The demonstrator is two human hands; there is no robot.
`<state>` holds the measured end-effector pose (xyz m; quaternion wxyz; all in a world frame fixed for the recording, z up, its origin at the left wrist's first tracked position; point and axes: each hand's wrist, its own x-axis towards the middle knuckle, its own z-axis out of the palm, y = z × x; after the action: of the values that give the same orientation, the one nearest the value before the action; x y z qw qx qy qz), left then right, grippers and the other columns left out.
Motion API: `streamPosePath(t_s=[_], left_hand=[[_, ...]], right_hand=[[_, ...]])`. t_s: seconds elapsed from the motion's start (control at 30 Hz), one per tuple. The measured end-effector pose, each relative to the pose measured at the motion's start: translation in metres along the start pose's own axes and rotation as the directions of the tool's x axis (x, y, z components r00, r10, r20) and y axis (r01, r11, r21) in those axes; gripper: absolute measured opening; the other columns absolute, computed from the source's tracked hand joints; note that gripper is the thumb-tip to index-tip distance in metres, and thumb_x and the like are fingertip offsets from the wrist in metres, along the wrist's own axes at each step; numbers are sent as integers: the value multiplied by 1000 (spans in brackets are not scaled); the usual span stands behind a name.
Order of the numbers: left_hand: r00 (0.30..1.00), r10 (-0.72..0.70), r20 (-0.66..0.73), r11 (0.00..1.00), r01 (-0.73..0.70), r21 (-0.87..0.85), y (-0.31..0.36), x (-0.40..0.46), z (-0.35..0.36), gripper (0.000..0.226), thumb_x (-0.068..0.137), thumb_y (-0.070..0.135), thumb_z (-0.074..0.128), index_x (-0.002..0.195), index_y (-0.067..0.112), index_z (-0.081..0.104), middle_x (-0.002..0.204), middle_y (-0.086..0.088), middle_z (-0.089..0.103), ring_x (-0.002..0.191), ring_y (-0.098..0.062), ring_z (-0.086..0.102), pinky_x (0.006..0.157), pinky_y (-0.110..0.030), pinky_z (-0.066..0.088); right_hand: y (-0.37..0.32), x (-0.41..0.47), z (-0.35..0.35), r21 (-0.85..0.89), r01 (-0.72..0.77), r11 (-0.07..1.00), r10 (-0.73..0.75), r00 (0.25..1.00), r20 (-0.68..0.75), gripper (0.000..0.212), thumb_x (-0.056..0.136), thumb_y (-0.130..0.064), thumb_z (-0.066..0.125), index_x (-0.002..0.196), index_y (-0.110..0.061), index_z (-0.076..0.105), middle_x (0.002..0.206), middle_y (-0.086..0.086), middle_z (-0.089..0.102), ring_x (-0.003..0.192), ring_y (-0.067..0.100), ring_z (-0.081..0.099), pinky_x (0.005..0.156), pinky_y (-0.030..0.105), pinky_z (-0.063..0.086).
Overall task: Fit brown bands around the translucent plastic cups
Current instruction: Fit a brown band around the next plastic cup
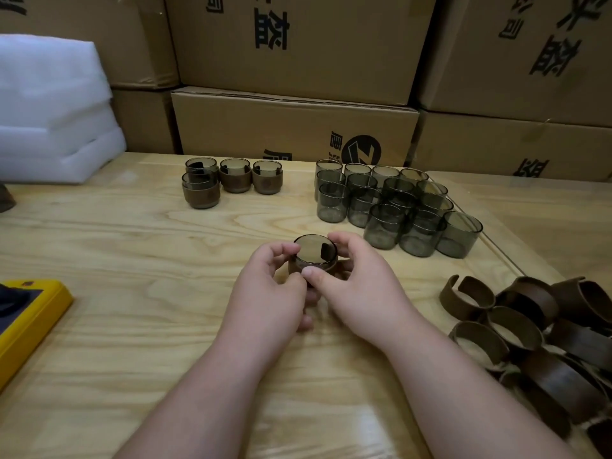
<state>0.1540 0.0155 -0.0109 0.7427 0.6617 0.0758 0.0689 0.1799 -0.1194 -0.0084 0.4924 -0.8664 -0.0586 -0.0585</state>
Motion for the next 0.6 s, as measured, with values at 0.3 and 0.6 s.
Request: streamPosePath(t_s=[0.3, 0.6], left_hand=[[904, 212, -370, 967, -250, -55, -2, 5, -8, 35, 94, -3, 54, 86, 30, 63, 83, 15, 71, 50, -10, 60, 49, -14, 44], [925, 152, -347, 981, -185, -63, 1, 6, -5, 45, 92, -4, 57, 82, 40, 64, 70, 18, 68, 48, -1, 52, 55, -37, 50]], right_hand=[[3, 27, 32, -135, 25, 991, -42, 992, -120, 67, 82, -52, 77, 141, -38, 49, 134, -16, 61, 119, 8, 59, 102, 34, 50], [-14, 94, 81, -189, 31, 982, -54, 991, -120, 72, 77, -62, 72, 141, -39, 46, 134, -13, 64, 122, 15, 61, 98, 38, 52]])
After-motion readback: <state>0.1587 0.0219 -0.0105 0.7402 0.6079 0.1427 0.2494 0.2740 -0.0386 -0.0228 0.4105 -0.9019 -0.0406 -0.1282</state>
